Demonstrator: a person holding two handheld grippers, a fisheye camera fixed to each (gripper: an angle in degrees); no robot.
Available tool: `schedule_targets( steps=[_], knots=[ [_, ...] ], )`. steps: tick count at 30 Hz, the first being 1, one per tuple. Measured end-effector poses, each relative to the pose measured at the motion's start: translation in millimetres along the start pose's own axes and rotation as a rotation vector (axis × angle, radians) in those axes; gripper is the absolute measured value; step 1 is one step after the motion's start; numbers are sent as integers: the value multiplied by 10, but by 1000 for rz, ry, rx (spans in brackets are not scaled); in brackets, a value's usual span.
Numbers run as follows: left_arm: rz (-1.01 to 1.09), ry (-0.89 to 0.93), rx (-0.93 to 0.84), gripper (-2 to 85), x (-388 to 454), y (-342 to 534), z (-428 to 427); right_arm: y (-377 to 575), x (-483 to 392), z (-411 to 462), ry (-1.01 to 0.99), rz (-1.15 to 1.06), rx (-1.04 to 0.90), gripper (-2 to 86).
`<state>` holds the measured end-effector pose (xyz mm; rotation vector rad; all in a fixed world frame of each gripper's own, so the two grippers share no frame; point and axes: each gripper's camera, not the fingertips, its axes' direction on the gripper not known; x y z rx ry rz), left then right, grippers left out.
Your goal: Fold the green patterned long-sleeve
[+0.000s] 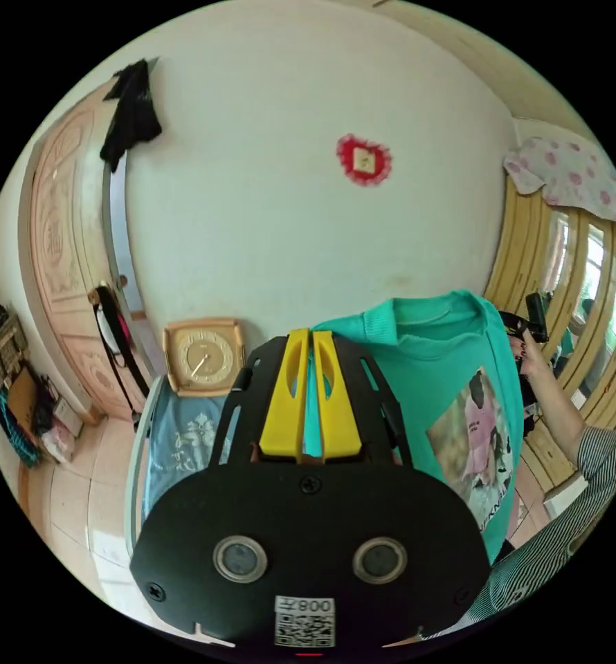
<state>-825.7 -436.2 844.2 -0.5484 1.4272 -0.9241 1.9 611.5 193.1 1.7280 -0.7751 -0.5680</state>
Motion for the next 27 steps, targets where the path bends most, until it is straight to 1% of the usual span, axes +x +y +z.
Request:
schedule_targets(
  steps=[1, 2, 3, 4, 5, 7, 9, 10, 12, 13, 14, 15, 18, 20, 21, 23, 24, 25, 27],
  knots=[
    [-46, 20, -46, 15, -142, 61, 294, -71, 483, 356, 54, 95, -55, 4],
    [-105, 55, -142, 18, -399, 229, 855, -67, 922, 631, 131, 171, -87, 3],
    [-180, 29, -210, 22, -629, 477, 1335, -44, 1119, 741, 166, 204, -105, 3],
    [-218, 25, -245, 24, -736, 622, 1553, 52, 1515, 931, 217, 284, -131, 3],
    [-258, 51, -317, 28, -917, 947, 1949, 198, 1846, 1078, 227, 325, -157, 3],
    [-306, 66, -364, 33, -1118, 1510, 2334, 496, 2212, 1251, 251, 327, -215, 5],
    [-362, 110, -451, 40, -1320, 2399, 2644, 887, 2487, 1364, 298, 313, -289, 8],
    [-376, 117, -468, 43, -1359, 2639, 2676, 1193, 2643, 1399, 329, 315, -338, 11],
    [-445, 137, -542, 55, -1476, 3618, 2653, 1666, 2842, 1414, 371, 333, -414, 21],
    [-466, 143, -551, 58, -1493, 3858, 2609, 1974, 2968, 1397, 392, 367, -455, 34],
    [-508, 164, -575, 67, -1504, 4328, 2501, 2247, 3068, 1370, 401, 392, -486, 46],
    [-548, 161, -612, 75, -1494, 4746, 2378, 2367, 3110, 1356, 406, 404, -499, 50],
    [-614, 153, -635, 89, -1352, 5551, 2036, 2788, 3240, 1367, 427, 429, -539, 67],
    [-624, 151, -658, 94, -1227, 5884, 1942, 2934, 3286, 1514, 421, 406, -578, 74],
    [-592, 124, -700, 93, -1123, 6062, 1948, 2959, 3295, 1565, 434, 394, -589, 75],
    [-575, 106, -753, 87, -982, 6304, 2020, 3106, 3387, 1847, 562, 340, -701, 70],
    [-573, 115, -779, 77, -901, 6445, 2073, 3158, 3435, 1920, 599, 342, -738, 68],
    [-564, 86, -783, 70, -864, 6493, 2068, 3253, 3528, 2016, 636, 354, -776, 62],
    [-489, 6, -820, 38, -734, 6666, 2004, 3288, 3585, 2001, 644, 366, -747, 47]
  ],
)
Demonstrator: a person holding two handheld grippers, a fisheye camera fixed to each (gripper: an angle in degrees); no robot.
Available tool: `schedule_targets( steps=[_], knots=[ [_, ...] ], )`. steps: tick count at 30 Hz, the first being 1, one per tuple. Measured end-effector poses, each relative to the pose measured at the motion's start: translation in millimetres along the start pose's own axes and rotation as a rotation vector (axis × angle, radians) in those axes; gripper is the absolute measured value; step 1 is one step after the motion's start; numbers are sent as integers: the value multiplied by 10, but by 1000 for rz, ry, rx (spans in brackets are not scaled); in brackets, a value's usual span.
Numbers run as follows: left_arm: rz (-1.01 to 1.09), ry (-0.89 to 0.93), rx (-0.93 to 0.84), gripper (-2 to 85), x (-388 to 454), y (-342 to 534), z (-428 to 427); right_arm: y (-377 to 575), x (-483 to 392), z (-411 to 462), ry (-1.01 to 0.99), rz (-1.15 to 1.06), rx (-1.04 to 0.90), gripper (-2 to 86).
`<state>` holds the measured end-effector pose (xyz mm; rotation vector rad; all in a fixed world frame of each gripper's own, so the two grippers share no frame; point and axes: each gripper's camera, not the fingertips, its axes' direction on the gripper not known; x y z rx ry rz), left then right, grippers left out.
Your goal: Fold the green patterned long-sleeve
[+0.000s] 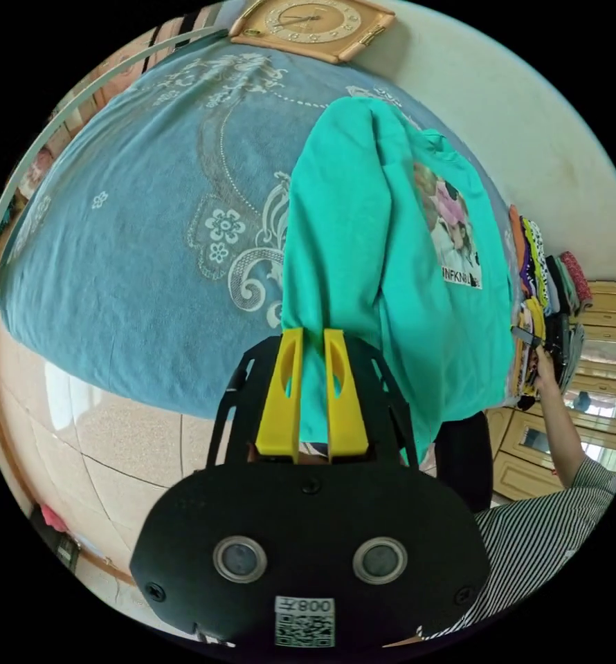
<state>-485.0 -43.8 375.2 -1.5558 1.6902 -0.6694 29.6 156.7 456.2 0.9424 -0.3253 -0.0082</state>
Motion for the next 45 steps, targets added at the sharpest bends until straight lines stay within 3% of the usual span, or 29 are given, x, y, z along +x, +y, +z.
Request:
schedule_targets(
  steps=[4, 8, 12, 16, 19, 24, 27, 38, 45],
  knots=[
    [7, 26, 3, 17, -154, 322, -113, -87, 138, -51, 1, -53, -71, 16],
    [-78, -116, 258, 13, -667, 636, -1233, -256, 469, -1117, 273, -77, 92, 9],
    [-233, -157, 552, 21, -1285, 1172, -2340, -324, 1039, -2142, 233, 61, 285, 13],
    [-252, -51, 627, 43, -1472, 1850, -2352, -109, 1442, -2287, 210, 145, 343, 19],
    [-218, 103, 516, 63, -1443, 2482, -1704, 236, 1628, -1744, 231, 161, 265, 20],
    [-158, 455, 167, 80, -1011, 3836, -236, 1184, 1834, -688, -140, 144, 154, 29],
    [-168, 596, 57, 101, -769, 4550, 218, 1773, 1811, -130, -309, 125, 73, 38],
    [-88, 599, -61, 132, -218, 5949, 351, 2701, 1909, 650, -333, 87, -67, 71],
    [-114, 521, -65, 67, -106, 6667, 267, 3036, 2243, 814, -412, 166, -57, 46]
  ],
)
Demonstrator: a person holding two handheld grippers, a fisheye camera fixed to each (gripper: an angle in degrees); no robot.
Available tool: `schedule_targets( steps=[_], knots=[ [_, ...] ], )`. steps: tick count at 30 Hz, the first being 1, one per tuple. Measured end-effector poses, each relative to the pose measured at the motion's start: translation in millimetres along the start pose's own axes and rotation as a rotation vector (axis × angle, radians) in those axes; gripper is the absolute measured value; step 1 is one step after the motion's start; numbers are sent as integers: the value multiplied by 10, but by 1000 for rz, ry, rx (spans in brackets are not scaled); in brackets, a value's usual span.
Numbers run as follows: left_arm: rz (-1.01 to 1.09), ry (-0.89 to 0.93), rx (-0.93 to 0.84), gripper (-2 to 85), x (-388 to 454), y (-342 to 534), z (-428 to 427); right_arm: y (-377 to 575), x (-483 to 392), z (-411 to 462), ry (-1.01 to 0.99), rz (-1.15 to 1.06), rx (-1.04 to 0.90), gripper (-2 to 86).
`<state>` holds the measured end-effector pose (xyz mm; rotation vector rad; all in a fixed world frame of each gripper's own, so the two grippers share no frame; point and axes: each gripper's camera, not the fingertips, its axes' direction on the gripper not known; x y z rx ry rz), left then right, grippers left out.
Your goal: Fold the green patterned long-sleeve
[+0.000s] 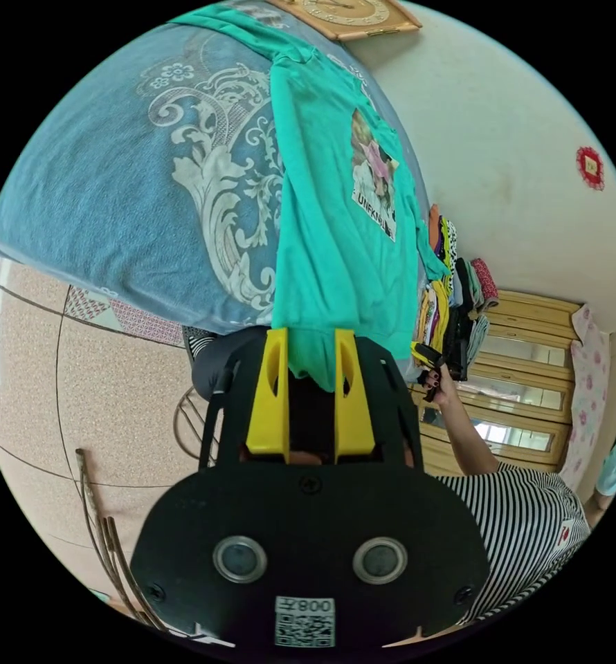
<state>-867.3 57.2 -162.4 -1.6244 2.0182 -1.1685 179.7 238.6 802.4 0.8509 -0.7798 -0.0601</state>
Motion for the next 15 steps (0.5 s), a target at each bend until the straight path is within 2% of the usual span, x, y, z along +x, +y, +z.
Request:
schedule_targets(
  steps=[3, 9, 15],
  knots=[
    [-28, 29, 16, 24, -17, 359, -152, 111, 177, -16, -71, 22, -6, 24],
    [-85, 265, 170, 7, -191, 1225, -707, 380, 226, -206, -149, -65, -11, 9],
    [-150, 411, 296, 3, -427, 1991, -1126, 729, 231, -671, -221, -166, 56, 6]
  ],
)
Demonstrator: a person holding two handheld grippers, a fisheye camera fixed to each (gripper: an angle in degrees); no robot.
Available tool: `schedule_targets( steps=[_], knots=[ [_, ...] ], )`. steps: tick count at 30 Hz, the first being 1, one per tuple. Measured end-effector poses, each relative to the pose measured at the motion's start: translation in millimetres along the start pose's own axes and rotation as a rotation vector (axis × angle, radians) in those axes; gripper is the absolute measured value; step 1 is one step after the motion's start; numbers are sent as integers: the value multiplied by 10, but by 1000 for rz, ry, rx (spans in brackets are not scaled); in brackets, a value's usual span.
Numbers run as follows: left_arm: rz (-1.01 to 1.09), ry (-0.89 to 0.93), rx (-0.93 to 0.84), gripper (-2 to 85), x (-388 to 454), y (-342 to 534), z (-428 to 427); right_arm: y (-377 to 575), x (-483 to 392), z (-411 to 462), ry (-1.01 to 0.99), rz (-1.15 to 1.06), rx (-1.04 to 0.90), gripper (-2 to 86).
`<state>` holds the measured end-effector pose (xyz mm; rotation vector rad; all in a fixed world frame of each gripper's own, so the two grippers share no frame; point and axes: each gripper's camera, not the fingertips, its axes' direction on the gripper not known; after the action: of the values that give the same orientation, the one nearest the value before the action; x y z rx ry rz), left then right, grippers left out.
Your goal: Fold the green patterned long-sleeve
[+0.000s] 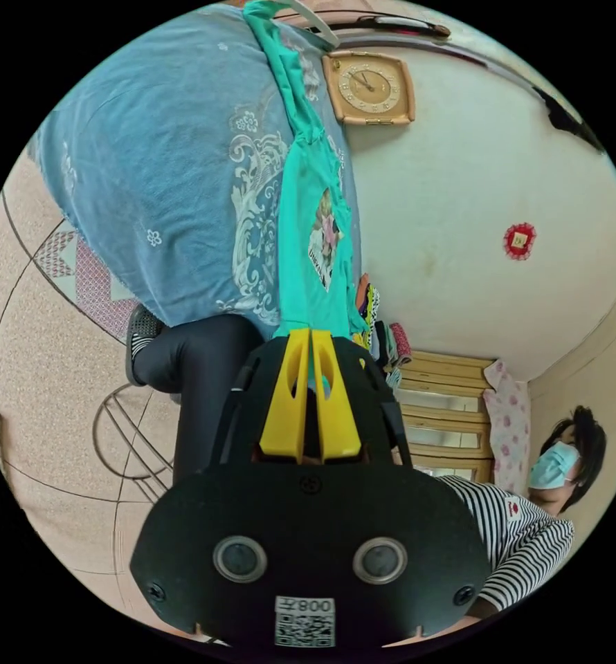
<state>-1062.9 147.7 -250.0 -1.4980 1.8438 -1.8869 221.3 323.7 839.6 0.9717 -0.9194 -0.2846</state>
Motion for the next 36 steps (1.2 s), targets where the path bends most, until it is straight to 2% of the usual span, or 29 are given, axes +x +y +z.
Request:
schedule_targets(
  steps=[6, 14, 26, 36],
  knots=[
    [0, 47, 68, 2, -45, 370, -464, 304, -62, -129, 6, -54, -8, 4],
    [39, 5, 71, 1, -85, 650, -768, 597, 98, 67, 2, -25, -26, 4],
    [-42, -105, 45, 3, -618, 542, -227, 336, 599, 687, 122, 149, -67, 5],
    [-31, -190, 144, 7, -706, 321, 121, 249, 742, 886, 75, 186, 19, 2]
  ],
)
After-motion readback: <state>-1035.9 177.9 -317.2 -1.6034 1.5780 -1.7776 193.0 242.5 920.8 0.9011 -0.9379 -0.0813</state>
